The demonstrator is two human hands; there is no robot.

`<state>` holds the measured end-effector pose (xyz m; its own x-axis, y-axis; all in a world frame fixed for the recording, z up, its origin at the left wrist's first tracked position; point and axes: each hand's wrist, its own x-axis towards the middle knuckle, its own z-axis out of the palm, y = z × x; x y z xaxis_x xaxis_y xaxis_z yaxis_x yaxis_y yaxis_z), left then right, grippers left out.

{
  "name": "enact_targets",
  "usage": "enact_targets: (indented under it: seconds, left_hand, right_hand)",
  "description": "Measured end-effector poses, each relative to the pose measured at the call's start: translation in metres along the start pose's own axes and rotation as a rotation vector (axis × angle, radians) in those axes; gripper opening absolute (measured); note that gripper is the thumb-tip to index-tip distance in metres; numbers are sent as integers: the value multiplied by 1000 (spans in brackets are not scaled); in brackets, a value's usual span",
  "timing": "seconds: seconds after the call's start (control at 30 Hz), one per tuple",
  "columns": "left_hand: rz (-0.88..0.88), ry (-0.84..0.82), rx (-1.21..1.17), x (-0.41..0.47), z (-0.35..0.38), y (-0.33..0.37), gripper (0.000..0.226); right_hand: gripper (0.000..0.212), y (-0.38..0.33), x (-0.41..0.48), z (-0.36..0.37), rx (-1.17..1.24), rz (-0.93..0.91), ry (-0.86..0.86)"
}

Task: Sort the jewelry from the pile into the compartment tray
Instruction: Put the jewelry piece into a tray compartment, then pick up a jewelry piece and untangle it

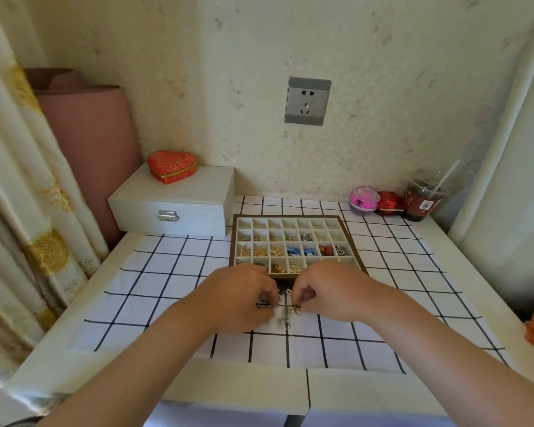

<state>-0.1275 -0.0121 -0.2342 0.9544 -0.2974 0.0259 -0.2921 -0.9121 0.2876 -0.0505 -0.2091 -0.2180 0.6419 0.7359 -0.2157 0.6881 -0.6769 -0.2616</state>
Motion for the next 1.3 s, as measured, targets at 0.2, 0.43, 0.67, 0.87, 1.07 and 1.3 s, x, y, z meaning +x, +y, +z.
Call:
enact_targets:
  seconds: [0.2,0.43,0.67,0.87,1.07,1.3]
  left_hand:
    - [39,12,-39,7,7,13,19]
    - [5,-25,-6,8,4,4,13]
    - [-19,-36,13,8,-1,2,16]
    - [-83,57,-126,11,-8,1,11]
    - [-54,19,-216,16,-9,7,10]
    - [1,-107,43,19,-4,16,12]
  right_hand:
    - [22,3,0,-1,29,-8,-8]
    - [18,4,-2,2,83,-37,-3]
    - [15,-1,-1,4,100,-50,-16]
    - [9,1,1,-1,109,-17,-22]
    - [17,-5,3,-4,64,21,-58]
    - [11,-3,3,-5,44,46,-94]
